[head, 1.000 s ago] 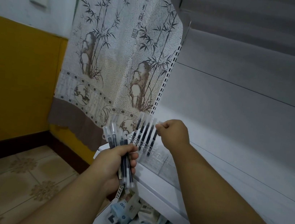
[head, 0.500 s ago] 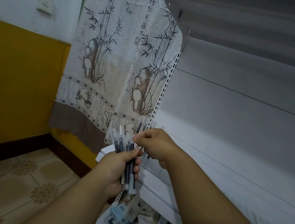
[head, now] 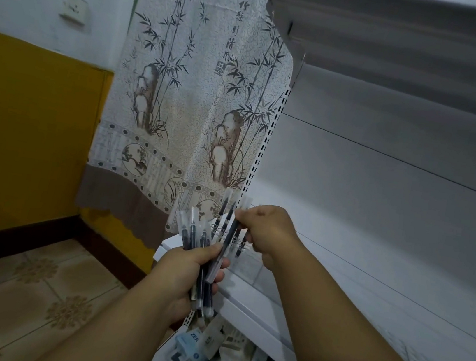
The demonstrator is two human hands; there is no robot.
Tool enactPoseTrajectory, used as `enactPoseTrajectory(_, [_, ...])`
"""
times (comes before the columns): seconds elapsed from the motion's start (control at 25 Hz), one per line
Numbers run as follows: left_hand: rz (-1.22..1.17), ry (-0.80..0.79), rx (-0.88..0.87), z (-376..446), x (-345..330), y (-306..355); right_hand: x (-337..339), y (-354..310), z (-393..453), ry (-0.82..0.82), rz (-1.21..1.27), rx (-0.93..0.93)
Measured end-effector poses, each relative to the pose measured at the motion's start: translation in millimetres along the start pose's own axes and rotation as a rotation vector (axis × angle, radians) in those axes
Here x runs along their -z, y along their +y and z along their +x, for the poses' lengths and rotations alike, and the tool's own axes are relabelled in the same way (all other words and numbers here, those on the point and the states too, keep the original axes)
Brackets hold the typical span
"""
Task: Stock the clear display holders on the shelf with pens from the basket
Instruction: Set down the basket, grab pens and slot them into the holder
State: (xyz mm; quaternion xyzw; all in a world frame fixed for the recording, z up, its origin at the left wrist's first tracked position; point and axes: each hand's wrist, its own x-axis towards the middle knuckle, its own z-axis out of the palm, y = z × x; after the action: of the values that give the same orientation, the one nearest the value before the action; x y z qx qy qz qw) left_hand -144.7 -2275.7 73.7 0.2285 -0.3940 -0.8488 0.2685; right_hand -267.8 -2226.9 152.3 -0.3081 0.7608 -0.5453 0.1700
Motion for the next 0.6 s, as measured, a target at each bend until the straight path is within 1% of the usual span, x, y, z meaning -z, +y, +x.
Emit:
enactPoseTrajectory(0.04, [0.0, 0.012, -0.011, -1.0, -0.6, 0.5, 0.2, 1.7, -1.1, 0.049, -0.009, 0.049])
enactPoseTrajectory(0.08, [0.0, 0.029, -0.023, -1.6, -2.0, 1.0, -0.7, 5.8, -2.7, 0.098, -0.107, 0.135])
enactPoseTrajectory(0.12, [0.0, 0.047, -0.034, -1.8, -4.0, 2.3, -1.0, 11.5, -3.7, 0.146, -0.31, 0.277])
enactPoseTrajectory(0.2, [0.0, 0.068, -0.043, -1.6, -7.1, 4.8, -1.6, 27.3, -4.6, 0.197, -0.779, 0.711])
enactPoseTrajectory(0.24, [0.002, 0.068, -0.041, -2.1, -8.7, 6.4, 0.0, 36.9, -3.1, 0.187, -0.917, 0.925])
enactPoseTrajectory(0.28, [0.006, 0.065, -0.037, -2.3, -9.3, 7.7, 3.7, 44.2, -1.1, 0.174, -1.01, 1.051])
enactPoseTrajectory(0.36, [0.016, 0.04, -0.024, -3.1, -11.4, 9.1, 12.7, 57.3, 7.2, 0.201, -1.087, 1.168])
enactPoseTrajectory(0.4, [0.017, 0.027, -0.018, -3.4, -12.2, 9.2, 17.0, 60.6, 8.9, 0.22, -1.104, 1.161])
enactPoseTrajectory(0.44, [0.014, 0.022, -0.013, -2.7, -13.0, 9.2, 20.7, 61.2, 8.5, 0.248, -1.111, 1.102])
enactPoseTrajectory(0.48, [0.008, 0.026, -0.01, -1.7, -12.9, 9.6, 24.1, 61.3, 9.6, 0.307, -1.06, 1.001])
enactPoseTrajectory(0.52, [0.0, 0.033, -0.009, -0.7, -12.3, 9.8, 28.0, 60.3, 12.9, 0.36, -0.952, 0.832])
enactPoseTrajectory(0.56, [-0.008, 0.037, -0.009, 0.1, -11.2, 9.6, 32.4, 57.8, 18.2, 0.387, -0.792, 0.644])
enactPoseTrajectory(0.6, [-0.015, 0.035, -0.009, 1.5, -10.3, 9.2, 36.6, 55.0, 24.5, 0.365, -0.583, 0.458])
